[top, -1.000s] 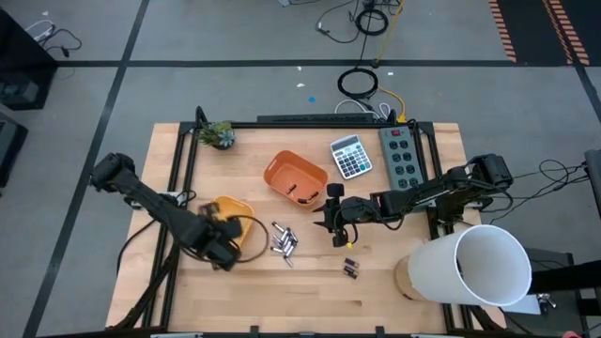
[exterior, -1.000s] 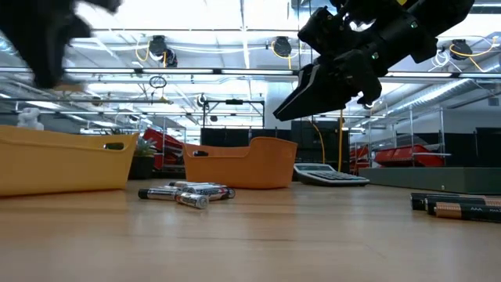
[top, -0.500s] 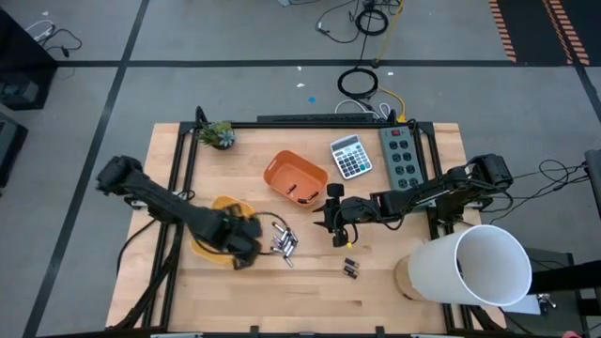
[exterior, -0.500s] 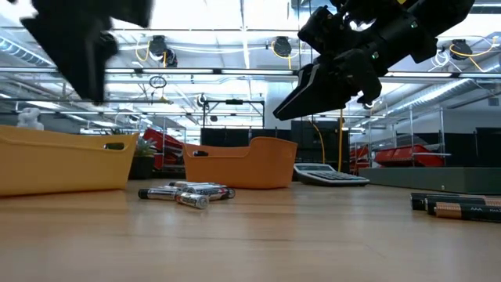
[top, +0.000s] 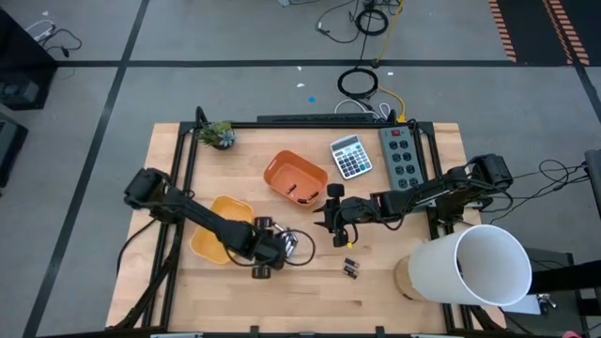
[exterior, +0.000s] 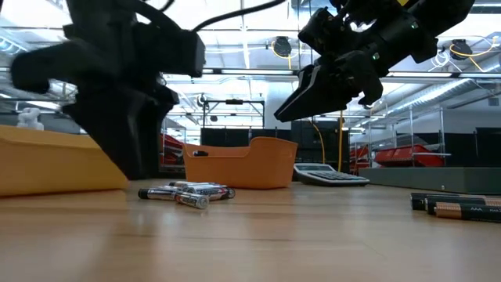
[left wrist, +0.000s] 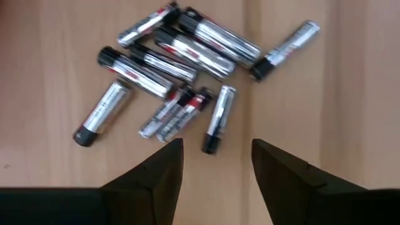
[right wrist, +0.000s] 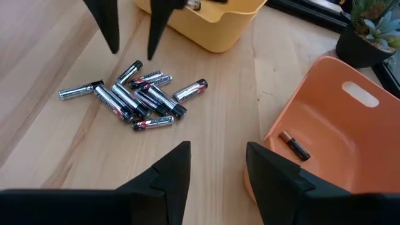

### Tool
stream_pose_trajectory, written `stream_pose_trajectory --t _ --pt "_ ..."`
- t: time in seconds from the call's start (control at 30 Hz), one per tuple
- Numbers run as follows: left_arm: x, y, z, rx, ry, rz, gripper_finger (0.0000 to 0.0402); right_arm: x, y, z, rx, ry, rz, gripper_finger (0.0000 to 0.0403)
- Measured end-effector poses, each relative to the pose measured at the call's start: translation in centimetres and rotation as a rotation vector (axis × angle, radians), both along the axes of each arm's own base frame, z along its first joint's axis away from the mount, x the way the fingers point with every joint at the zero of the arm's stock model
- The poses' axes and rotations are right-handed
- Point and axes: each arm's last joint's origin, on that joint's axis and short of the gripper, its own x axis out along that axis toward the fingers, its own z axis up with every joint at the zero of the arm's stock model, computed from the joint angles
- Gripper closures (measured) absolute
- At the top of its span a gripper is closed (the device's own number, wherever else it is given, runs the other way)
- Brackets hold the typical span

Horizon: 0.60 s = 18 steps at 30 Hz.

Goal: Sort batteries
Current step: Put the silver battery into the yellow bin

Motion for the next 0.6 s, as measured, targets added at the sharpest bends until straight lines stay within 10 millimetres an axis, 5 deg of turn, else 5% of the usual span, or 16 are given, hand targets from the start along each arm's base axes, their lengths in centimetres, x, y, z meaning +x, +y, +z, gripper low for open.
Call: stream_pose_trajectory --t 0.4,0.6 --pt "0.9 -0.2 -1.7 -0.01 0.007 -0.05 0.0238 -0.3 -0.1 -0.5 -0.002 0.008 -0.001 0.0257" --pt "1.1 -0.4 -2.3 -0.016 0.017 -0.046 0.0303 -0.3 -0.1 -0.5 -0.004 0.009 0.0 0.0257"
